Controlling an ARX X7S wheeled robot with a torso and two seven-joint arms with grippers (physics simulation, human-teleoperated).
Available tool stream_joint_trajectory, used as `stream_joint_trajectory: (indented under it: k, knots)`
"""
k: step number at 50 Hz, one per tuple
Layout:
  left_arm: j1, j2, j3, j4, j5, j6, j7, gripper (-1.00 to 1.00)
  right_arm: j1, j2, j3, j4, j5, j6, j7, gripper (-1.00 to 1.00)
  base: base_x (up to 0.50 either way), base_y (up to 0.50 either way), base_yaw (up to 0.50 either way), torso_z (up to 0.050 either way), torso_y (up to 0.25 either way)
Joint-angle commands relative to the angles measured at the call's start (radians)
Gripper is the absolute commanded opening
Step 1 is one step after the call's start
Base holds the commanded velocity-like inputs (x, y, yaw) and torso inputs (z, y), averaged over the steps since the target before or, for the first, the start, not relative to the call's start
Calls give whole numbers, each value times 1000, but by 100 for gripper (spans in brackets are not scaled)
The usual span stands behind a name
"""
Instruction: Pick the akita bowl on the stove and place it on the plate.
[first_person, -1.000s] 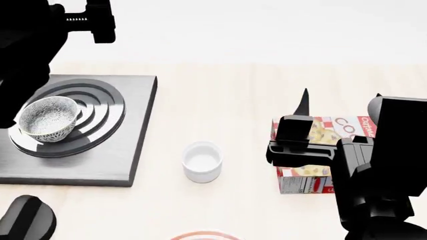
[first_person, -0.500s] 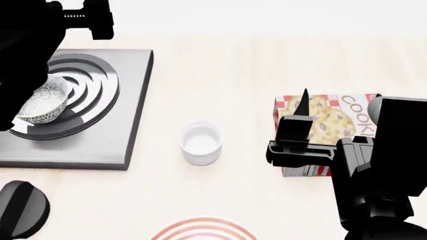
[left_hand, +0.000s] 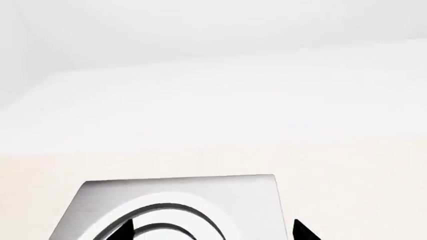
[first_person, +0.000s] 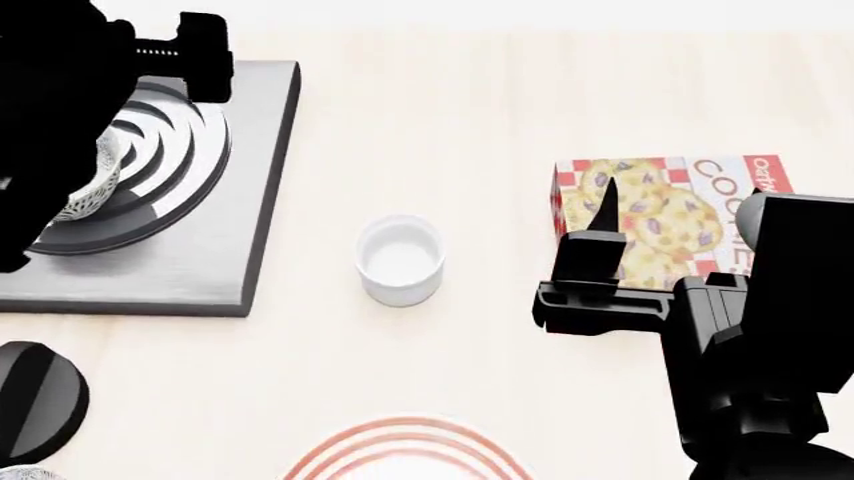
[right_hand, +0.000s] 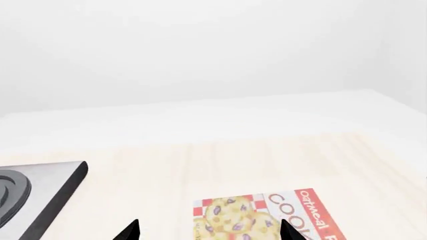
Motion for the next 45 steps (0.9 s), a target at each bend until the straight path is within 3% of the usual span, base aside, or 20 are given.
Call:
stream_joint_trajectory:
  k: [1,21,45]
  knots:
    - [38,-15,75,100,36,-104,-24,100,1,2,0,-1,7,1,7,100,0,0,0,0,0]
    - [60,-15,152,33,104,-117,-76,100,-4,8,-5,6,15,-11,13,100,0,0,0,0,0]
    - [56,-16,135,-7,94,-122,-118,100,-7,15,-6,10,29,-16,22,100,0,0,0,0,0]
